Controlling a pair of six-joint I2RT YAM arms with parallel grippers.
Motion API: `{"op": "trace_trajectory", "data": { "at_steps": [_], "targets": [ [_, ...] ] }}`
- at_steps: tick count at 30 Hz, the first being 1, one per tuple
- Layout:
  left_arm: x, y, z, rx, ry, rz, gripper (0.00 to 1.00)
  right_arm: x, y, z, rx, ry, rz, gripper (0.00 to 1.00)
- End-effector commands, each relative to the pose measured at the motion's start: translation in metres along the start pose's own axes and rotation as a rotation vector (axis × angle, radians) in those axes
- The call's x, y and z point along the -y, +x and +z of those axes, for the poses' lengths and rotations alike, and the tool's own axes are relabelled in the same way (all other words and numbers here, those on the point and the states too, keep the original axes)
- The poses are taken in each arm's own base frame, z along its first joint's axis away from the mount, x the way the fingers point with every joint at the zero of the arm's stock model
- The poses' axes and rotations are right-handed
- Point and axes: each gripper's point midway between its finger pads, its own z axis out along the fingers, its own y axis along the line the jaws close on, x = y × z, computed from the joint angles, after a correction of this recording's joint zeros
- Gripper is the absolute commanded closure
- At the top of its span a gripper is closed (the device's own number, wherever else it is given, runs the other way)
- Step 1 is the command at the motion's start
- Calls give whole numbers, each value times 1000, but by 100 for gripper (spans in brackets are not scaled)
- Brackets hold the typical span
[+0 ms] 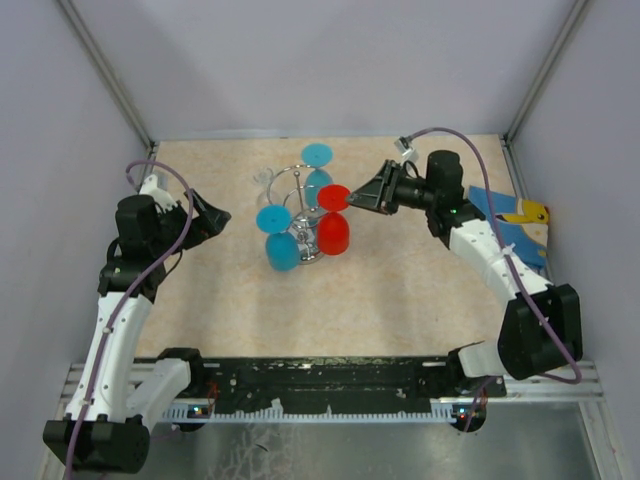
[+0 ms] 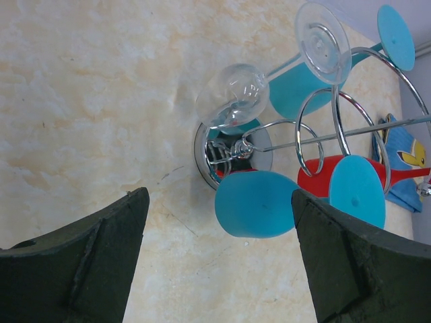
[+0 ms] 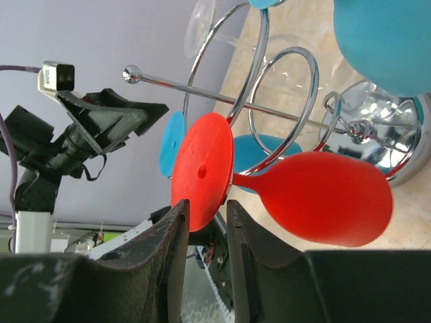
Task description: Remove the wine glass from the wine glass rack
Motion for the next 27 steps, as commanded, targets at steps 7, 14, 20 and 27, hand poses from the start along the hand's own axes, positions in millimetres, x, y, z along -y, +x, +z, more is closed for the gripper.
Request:
{"op": "trace_trajectory", "data": {
  "at_steps": [7, 14, 20, 27],
  "targets": [
    [1, -2, 2, 18, 15, 5, 8, -36, 3, -10, 15, -91, -49, 70],
    [2, 1, 4, 8, 25, 2, 8, -40, 7, -6, 9, -100, -39, 69],
    [1, -1, 2, 18, 21, 12, 7, -35, 6, -1, 10, -88, -30, 69],
    [1, 0, 2, 17, 23, 18, 7, -32, 1, 7, 8, -73, -21, 69]
  ]
}}
